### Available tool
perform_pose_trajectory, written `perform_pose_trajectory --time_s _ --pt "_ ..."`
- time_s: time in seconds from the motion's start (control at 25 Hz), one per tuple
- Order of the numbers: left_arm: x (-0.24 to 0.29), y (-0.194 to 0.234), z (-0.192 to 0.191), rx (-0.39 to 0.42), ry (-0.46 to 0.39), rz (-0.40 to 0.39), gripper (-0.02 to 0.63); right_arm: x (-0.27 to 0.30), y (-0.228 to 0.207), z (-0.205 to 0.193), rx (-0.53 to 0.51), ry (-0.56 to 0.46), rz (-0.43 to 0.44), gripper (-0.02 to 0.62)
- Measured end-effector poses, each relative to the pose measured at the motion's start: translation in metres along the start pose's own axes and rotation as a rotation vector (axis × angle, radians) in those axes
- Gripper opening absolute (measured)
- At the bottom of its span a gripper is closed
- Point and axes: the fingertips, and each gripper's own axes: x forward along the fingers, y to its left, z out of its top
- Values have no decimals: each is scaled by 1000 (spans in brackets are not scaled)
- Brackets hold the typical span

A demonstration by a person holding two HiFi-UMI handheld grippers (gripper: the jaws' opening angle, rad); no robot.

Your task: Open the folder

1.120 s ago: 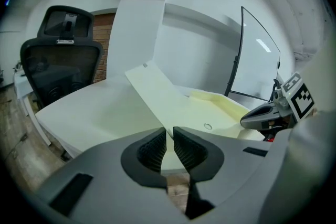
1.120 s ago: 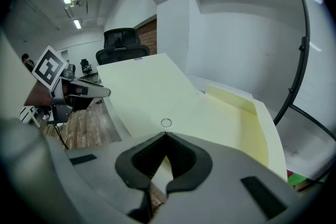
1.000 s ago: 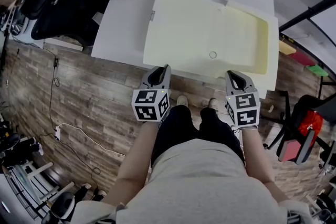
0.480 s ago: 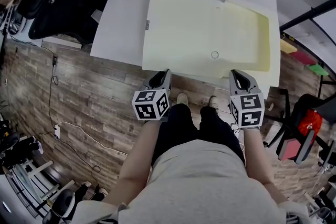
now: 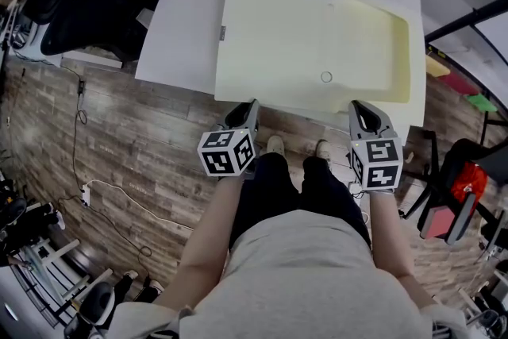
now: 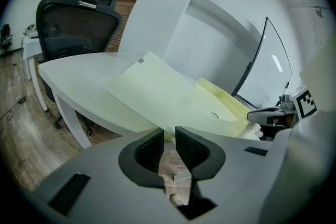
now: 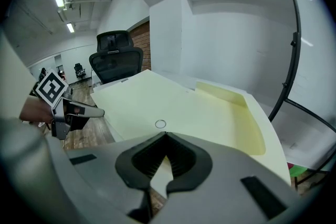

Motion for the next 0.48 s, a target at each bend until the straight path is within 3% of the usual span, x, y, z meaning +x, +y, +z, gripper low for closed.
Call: perform_pose_trajectory --time_s 0.48 --pt "-1 0 1 -36 -9 -1 80 -2 1 0 8 -19 -6 21"
